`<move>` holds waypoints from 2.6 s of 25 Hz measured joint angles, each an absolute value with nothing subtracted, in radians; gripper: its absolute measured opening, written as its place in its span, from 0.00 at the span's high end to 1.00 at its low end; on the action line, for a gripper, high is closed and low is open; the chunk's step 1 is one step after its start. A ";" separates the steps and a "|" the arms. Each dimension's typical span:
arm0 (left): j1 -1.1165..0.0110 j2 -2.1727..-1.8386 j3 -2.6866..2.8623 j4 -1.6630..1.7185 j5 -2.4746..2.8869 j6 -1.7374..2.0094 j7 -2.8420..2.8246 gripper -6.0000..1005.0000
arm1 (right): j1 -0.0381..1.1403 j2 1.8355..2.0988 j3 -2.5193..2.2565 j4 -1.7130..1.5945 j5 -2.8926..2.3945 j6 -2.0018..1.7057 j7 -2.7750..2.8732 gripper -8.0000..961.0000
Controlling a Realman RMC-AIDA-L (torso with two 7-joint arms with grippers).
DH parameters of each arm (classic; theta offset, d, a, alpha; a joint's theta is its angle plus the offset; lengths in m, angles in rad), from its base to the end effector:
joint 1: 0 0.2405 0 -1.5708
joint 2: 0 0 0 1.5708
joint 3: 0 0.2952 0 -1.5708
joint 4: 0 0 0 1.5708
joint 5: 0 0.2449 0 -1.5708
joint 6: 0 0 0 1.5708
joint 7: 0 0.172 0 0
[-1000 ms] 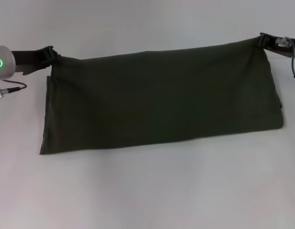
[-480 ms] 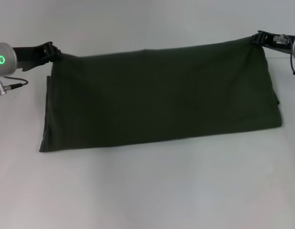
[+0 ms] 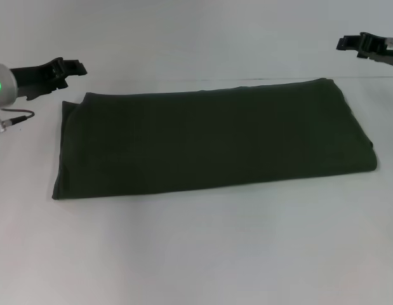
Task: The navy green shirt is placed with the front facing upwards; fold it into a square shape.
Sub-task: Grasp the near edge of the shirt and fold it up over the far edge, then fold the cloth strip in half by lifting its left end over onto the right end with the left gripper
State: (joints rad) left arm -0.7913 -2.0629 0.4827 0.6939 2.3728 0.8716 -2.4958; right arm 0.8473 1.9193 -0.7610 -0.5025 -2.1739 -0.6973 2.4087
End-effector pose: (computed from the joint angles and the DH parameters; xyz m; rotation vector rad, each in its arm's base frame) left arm -0.3124 0.5336 0.0266 -1.7023 -1.5944 -0.6441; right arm 0.2996 0.5706 0.0438 -1.7753 1.4103 0.5408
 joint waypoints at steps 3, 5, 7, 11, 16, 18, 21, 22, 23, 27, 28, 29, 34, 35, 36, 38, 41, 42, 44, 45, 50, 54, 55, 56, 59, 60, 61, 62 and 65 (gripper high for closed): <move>-0.731 -2.067 0.484 0.724 2.240 0.985 -2.427 0.53 | 0.772 1.923 -0.723 -0.577 -2.101 -0.865 2.393 0.50; -0.670 -2.060 0.481 0.723 2.127 1.102 -2.377 0.43 | 0.699 1.933 -0.704 -0.617 -2.026 -0.987 2.361 0.42; -0.621 -2.056 0.477 0.720 2.066 1.201 -2.369 0.34 | 0.629 1.938 -0.689 -0.628 -1.945 -1.087 2.322 0.33; -0.534 -2.060 0.435 0.719 2.040 1.346 -2.398 0.28 | 0.505 1.938 -0.640 -0.596 -1.800 -1.275 2.242 0.29; -0.444 -2.080 0.378 0.719 2.047 1.439 -2.468 0.27 | 0.417 1.941 -0.575 -0.552 -1.731 -1.448 2.180 0.30; -0.412 -2.088 0.376 0.719 2.048 1.444 -2.502 0.27 | 0.400 1.941 -0.568 -0.545 -1.730 -1.481 2.170 0.29; -0.390 -2.097 0.373 0.718 2.062 1.437 -2.547 0.27 | 0.391 1.943 -0.569 -0.543 -1.733 -1.498 2.167 0.29; -0.385 -2.101 0.373 0.715 2.074 1.430 -2.567 0.27 | 0.391 1.943 -0.569 -0.543 -1.733 -1.498 2.167 0.29; -0.383 -2.104 0.373 0.711 2.081 1.425 -2.578 0.27 | 0.390 1.943 -0.571 -0.543 -1.734 -1.499 2.166 0.29; -0.378 -2.109 0.372 0.686 2.097 1.388 -2.606 0.27 | 0.389 1.941 -0.571 -0.542 -1.734 -1.512 2.155 0.29; -0.375 -2.110 0.372 0.679 2.098 1.376 -2.612 0.27 | 0.387 1.941 -0.569 -0.542 -1.734 -1.513 2.151 0.29; -0.373 -2.111 0.372 0.673 2.098 1.366 -2.619 0.27 | 0.386 1.940 -0.568 -0.542 -1.734 -1.514 2.147 0.29; -0.368 -2.111 0.371 0.661 2.112 1.320 -2.661 0.27 | 0.380 1.939 -0.568 -0.541 -1.733 -1.515 2.139 0.29; -0.368 -2.111 0.370 0.660 2.115 1.313 -2.667 0.27 | 0.380 1.939 -0.568 -0.541 -1.733 -1.515 2.139 0.29; -0.368 -2.111 0.370 0.659 2.117 1.306 -2.672 0.27 | 0.379 1.939 -0.568 -0.541 -1.733 -1.514 2.138 0.29; -0.369 -2.112 0.372 0.654 2.119 1.287 -2.680 0.27 | 0.379 1.939 -0.568 -0.541 -1.733 -1.510 2.136 0.30; -0.378 -2.112 0.376 0.645 2.120 1.263 -2.685 0.27 | 0.381 1.939 -0.568 -0.541 -1.732 -1.511 2.134 0.29; -0.380 -2.112 0.378 0.643 2.120 1.255 -2.687 0.27 | 0.382 1.938 -0.567 -0.541 -1.732 -1.513 2.134 0.29; -0.385 -2.112 0.381 0.638 2.121 1.235 -2.691 0.27 | 0.383 1.937 -0.567 -0.541 -1.732 -1.517 2.134 0.29; -0.386 -2.112 0.381 0.636 2.121 1.229 -2.691 0.27 | 0.384 1.936 -0.568 -0.541 -1.732 -1.518 2.136 0.29; -0.392 -2.111 0.380 0.617 2.124 1.191 -2.708 0.27 | 0.384 1.935 -0.567 -0.541 -1.732 -1.519 2.141 0.30; -0.393 -2.111 0.378 0.616 2.124 1.181 -2.717 0.27 | 0.382 1.935 -0.568 -0.541 -1.732 -1.519 2.145 0.29; -0.394 -2.111 0.378 0.615 2.123 1.180 -2.717 0.27 | 0.382 1.935 -0.567 -0.540 -1.732 -1.519 2.145 0.29; -0.397 -2.110 0.377 0.611 2.122 1.175 -2.718 0.27 | 0.381 1.936 -0.568 -0.537 -1.732 -1.517 2.145 0.29; -0.409 -2.106 0.376 0.592 2.121 1.163 -2.718 0.27 | 0.382 1.934 -0.568 -0.524 -1.732 -1.515 2.145 0.29; -0.414 -2.104 0.376 0.583 2.122 1.157 -2.718 0.27 | 0.382 1.933 -0.568 -0.522 -1.732 -1.515 2.145 0.29; -0.419 -2.103 0.377 0.578 2.122 1.152 -2.718 0.27 | 0.383 1.932 -0.568 -0.520 -1.732 -1.514 2.145 0.29; -0.424 -2.103 0.378 0.572 2.122 1.147 -2.718 0.27 | 0.383 1.931 -0.567 -0.520 -1.732 -1.514 2.144 0.29; -0.442 -2.102 0.381 0.557 2.124 1.134 -2.715 0.27 | 0.383 1.930 -0.568 -0.520 -1.732 -1.514 2.144 0.29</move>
